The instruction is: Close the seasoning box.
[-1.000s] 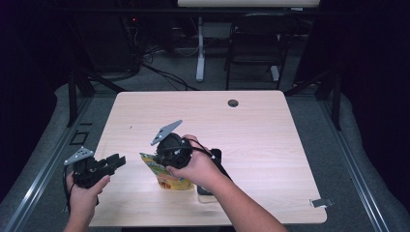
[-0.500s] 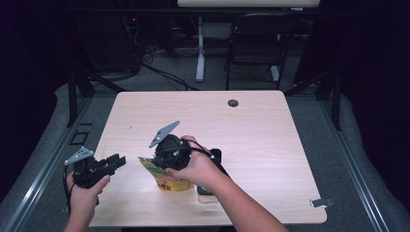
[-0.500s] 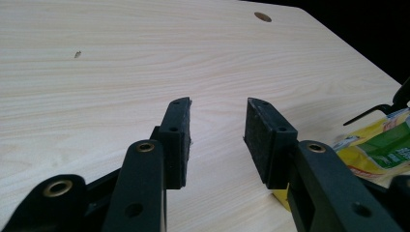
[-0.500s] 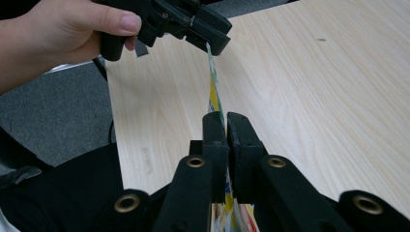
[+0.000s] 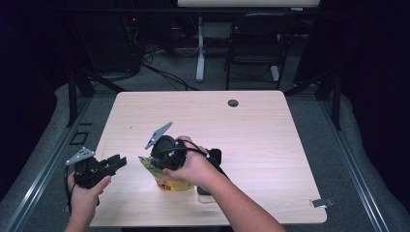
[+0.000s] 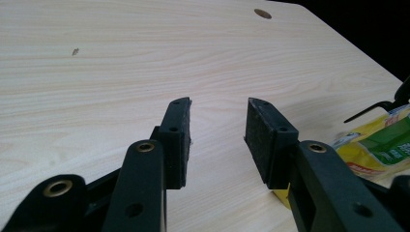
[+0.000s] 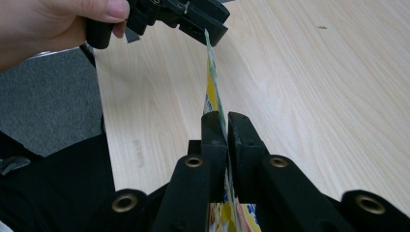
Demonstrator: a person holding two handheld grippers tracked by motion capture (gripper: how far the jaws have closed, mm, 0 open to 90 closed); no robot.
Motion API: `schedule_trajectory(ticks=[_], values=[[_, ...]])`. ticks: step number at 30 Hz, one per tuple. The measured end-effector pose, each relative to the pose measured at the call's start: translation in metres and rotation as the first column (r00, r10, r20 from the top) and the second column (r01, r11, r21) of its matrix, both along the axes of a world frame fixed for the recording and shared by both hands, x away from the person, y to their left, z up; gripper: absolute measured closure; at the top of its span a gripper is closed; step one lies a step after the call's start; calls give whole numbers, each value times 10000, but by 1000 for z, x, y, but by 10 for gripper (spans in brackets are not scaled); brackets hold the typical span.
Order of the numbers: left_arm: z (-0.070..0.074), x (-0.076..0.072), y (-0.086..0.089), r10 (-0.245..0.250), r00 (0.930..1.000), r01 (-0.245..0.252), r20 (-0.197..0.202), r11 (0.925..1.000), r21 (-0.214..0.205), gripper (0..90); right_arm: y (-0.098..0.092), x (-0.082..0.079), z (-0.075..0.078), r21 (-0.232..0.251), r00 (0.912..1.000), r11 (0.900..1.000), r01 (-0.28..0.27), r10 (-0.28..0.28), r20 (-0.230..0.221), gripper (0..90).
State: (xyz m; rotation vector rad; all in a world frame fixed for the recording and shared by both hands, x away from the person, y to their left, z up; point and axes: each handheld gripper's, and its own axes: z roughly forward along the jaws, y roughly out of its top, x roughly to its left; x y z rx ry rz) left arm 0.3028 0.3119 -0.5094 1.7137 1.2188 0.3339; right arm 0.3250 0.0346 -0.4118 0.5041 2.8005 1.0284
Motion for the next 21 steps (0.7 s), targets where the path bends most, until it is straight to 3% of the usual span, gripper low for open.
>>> schedule_trajectory(ticks=[15, 21], values=[[-2, 1, -2, -60, 10000, 61, -45, 9999, 80, 618, 0, 2, -2, -98, 10000, 9999, -82, 82, -47, 897], [-1, 0, -3, -49, 10000, 49, -27, 10000, 78, 619, 0, 0, -3, -86, 9998, 9999, -77, 79, 178, 900]])
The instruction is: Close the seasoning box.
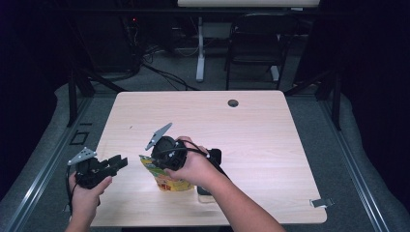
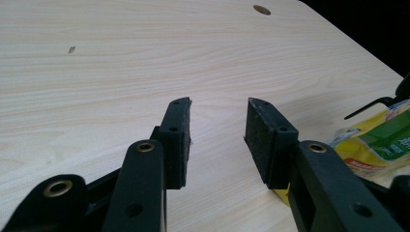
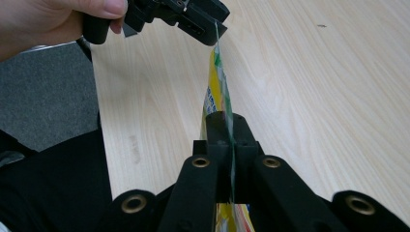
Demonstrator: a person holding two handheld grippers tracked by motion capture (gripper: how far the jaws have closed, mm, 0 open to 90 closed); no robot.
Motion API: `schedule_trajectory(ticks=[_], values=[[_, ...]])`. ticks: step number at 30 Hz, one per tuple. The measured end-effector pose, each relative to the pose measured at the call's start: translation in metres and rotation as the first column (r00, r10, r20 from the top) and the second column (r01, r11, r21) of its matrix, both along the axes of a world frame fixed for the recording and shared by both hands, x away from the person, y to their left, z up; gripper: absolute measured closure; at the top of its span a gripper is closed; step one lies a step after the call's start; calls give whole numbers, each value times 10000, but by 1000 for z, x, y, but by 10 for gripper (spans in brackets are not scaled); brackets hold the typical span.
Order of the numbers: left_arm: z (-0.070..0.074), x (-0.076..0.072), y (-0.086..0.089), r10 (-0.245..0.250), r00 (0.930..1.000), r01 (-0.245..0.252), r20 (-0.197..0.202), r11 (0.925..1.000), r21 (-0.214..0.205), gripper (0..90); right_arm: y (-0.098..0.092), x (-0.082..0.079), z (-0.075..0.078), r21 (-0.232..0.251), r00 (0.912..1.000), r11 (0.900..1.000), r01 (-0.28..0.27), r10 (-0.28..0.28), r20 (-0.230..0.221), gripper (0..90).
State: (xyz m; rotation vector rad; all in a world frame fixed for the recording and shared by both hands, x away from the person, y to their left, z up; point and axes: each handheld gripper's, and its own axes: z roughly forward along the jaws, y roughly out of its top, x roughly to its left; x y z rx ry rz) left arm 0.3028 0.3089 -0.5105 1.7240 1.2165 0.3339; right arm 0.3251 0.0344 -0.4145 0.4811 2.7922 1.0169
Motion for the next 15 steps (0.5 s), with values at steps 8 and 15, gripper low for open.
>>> schedule_trajectory(ticks=[8, 15], values=[[1, 0, -2, -140, 9999, 140, 30, 9999, -77, 617, -7, -1, 0, 230, 9996, 9996, 165, -170, 222, 900], [3, -2, -10, -479, 9986, 481, 242, 9988, -72, 607, -23, -3, 1, 707, 9989, 9969, 357, -378, 282, 900]])
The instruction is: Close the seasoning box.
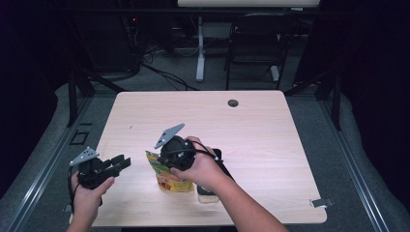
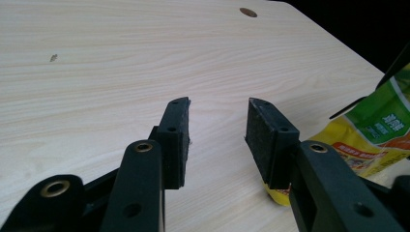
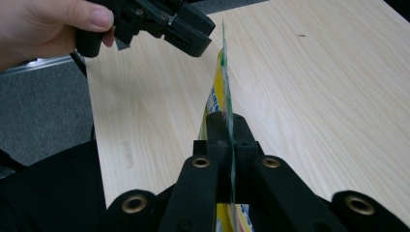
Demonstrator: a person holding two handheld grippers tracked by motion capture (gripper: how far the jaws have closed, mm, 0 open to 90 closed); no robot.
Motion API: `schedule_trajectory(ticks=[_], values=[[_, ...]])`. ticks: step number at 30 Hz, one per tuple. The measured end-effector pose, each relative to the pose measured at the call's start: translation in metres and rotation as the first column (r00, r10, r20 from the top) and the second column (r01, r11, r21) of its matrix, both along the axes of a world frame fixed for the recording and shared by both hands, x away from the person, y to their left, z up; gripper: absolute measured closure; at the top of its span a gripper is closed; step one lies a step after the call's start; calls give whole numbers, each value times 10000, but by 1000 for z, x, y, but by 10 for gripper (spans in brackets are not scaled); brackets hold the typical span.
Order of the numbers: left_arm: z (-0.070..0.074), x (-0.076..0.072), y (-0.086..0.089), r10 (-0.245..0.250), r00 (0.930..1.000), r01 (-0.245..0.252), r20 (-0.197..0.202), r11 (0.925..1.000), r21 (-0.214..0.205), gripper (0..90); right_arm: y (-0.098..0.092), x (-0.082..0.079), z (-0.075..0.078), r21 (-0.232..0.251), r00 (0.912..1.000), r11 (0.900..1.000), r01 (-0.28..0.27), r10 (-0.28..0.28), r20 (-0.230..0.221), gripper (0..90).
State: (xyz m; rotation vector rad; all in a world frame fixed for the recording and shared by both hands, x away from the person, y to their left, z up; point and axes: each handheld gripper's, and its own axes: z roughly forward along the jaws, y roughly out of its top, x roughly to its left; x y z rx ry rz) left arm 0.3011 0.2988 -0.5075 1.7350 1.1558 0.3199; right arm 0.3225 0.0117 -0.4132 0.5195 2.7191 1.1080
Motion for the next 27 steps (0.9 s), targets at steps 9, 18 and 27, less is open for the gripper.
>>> schedule_trajectory(ticks=[9, 18, 27], values=[[1, -2, -9, -492, 9988, 492, 23, 9988, 79, 582, -14, -3, 5, 680, 9999, 9976, 129, -133, 60, 900], [-2, -3, -27, -1466, 9891, 1459, 156, 9885, 390, 528, -31, -2, 19, 1345, 9977, 9893, 563, -610, 306, 900], [-17, -3, -46, -2203, 9754, 2199, -4, 9736, 616, 476, -38, -2, 26, 1551, 9950, 9845, 814, -894, 455, 900]])
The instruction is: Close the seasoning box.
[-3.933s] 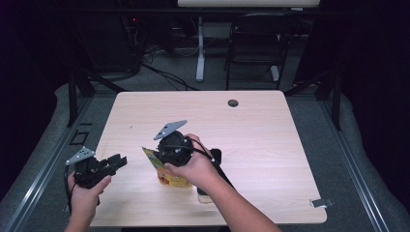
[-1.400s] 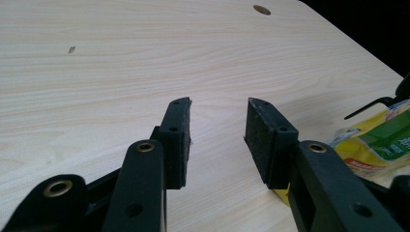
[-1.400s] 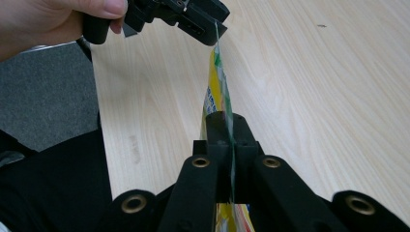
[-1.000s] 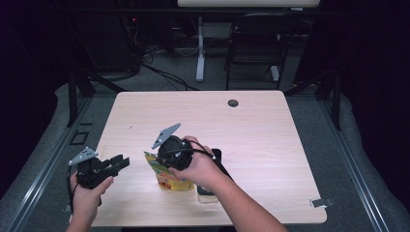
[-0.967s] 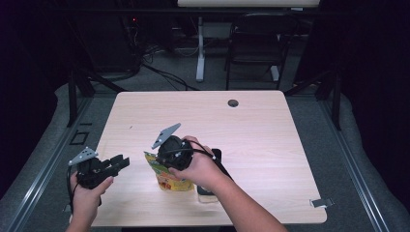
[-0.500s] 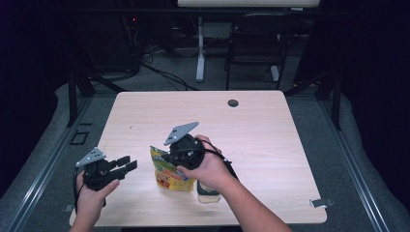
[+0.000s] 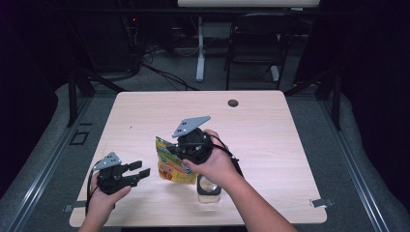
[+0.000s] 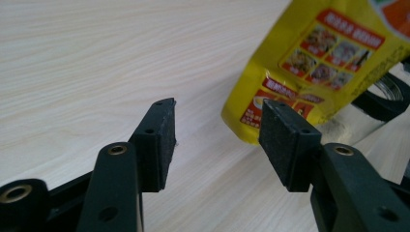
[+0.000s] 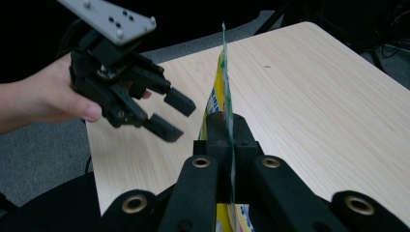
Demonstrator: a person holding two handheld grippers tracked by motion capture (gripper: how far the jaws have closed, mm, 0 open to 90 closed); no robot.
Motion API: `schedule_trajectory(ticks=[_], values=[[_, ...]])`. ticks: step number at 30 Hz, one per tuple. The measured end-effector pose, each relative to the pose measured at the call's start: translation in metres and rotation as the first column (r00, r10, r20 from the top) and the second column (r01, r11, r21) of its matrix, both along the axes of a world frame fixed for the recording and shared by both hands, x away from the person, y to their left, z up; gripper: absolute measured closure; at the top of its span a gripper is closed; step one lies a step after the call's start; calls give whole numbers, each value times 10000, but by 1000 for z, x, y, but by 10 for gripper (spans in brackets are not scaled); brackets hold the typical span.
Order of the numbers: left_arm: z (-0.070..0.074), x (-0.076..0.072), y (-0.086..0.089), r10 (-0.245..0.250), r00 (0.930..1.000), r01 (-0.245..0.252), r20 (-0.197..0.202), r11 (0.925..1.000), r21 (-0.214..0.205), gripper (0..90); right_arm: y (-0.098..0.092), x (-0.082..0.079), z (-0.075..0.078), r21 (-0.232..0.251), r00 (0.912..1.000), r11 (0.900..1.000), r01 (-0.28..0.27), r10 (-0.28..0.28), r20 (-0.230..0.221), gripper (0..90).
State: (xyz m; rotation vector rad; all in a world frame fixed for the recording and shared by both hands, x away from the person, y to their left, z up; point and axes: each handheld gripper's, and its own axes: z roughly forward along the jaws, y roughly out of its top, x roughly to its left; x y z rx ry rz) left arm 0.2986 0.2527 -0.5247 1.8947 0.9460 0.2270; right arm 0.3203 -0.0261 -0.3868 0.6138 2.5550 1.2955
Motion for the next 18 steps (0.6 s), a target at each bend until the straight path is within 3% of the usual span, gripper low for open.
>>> schedule_trajectory(ticks=[7, 18], values=[[-14, -1, -21, -885, 9952, 888, -417, 9960, 48, 483, -3, -2, 8, 54, 9999, 10000, -13, 12, 118, 900], [-21, -3, -33, -1308, 9890, 1302, -686, 9914, -118, 480, -3, -5, 19, 225, 9997, 9997, -66, 60, 240, 900]])
